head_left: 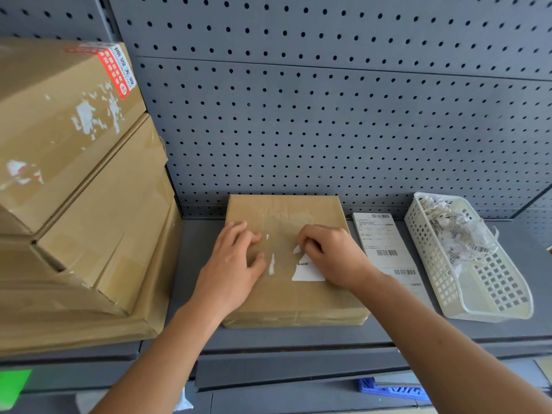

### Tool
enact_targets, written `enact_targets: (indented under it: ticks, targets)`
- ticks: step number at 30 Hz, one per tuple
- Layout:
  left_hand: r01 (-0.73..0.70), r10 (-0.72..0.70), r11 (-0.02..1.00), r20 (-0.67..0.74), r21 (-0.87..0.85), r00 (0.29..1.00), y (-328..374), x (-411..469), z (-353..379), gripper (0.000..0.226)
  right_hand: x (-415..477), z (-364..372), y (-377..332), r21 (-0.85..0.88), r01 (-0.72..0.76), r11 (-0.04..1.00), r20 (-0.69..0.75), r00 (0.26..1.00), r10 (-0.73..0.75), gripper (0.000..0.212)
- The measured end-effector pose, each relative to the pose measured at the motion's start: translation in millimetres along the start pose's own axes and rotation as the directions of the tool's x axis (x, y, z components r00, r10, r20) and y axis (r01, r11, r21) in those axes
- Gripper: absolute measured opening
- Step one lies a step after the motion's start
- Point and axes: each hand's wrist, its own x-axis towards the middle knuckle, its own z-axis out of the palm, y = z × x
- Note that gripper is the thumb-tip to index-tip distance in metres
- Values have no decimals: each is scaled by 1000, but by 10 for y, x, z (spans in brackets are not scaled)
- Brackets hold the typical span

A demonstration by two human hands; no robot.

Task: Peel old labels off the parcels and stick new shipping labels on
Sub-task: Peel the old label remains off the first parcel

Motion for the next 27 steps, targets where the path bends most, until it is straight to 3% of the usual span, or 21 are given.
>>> enact_targets:
  ticks: [8,14,22,27]
  targets:
    - [-1,1,1000,5,5,1000,-4,-2,3,40,20,3,4,-70,34,997,26,999,-32,21]
    - [2,-2,1000,6,3,1000,-9,4,5,38,-17,-13,10,11,53,999,16,998,-53,31]
    - [4,-4,1000,0,5,1000,-5,-1,3,38,-36,-31,31,61,55,997,-13,998,-55,25]
    - [-1,1,1000,-2,1,1000,-4,-2,3,36,-41,-10,34,-21,104,994,55,993,-103,23]
